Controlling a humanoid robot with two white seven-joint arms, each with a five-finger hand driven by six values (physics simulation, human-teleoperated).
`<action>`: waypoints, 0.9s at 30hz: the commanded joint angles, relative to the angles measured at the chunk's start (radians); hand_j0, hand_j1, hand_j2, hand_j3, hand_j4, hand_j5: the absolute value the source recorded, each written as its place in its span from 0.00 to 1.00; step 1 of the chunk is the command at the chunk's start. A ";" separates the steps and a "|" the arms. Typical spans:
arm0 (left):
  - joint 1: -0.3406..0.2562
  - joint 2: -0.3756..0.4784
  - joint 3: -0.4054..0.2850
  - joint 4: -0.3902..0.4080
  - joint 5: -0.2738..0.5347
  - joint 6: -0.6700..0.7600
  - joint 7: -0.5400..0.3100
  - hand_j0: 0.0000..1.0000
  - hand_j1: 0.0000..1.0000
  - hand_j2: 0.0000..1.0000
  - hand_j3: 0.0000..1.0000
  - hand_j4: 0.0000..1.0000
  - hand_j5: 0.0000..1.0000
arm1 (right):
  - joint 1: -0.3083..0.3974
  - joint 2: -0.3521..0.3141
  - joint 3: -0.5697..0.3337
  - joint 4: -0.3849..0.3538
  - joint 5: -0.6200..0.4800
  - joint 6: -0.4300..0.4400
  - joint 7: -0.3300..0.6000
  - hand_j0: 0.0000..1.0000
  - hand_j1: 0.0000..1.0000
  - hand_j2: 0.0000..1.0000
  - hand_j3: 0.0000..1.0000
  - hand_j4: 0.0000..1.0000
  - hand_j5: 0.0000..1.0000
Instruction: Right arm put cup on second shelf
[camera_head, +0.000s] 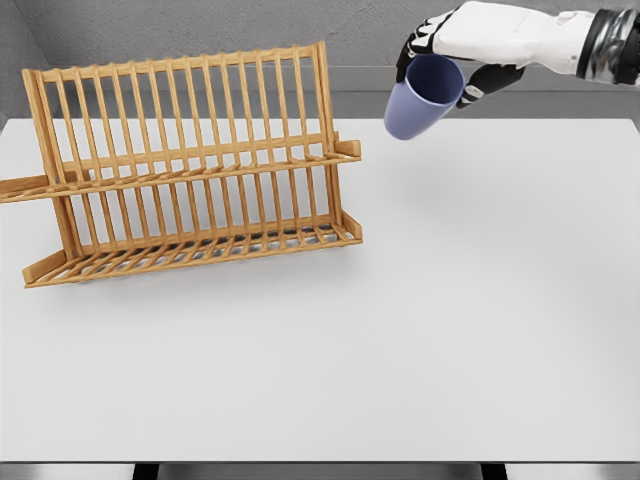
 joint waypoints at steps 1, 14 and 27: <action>0.000 0.000 0.000 0.000 0.000 0.000 0.000 1.00 1.00 1.00 1.00 1.00 1.00 | -0.002 0.003 -0.003 -0.045 -0.008 0.004 -0.001 0.57 0.57 0.57 0.57 0.57 0.57; 0.000 0.000 0.000 -0.001 0.000 0.000 0.000 1.00 1.00 1.00 1.00 1.00 1.00 | -0.021 0.040 -0.003 -0.126 -0.007 0.004 -0.001 0.57 0.57 0.57 0.57 0.57 0.57; 0.000 0.000 0.000 0.000 0.000 0.000 0.000 1.00 1.00 1.00 1.00 1.00 1.00 | -0.028 0.049 -0.002 -0.252 -0.007 0.004 -0.001 0.57 0.57 0.57 0.57 0.57 0.57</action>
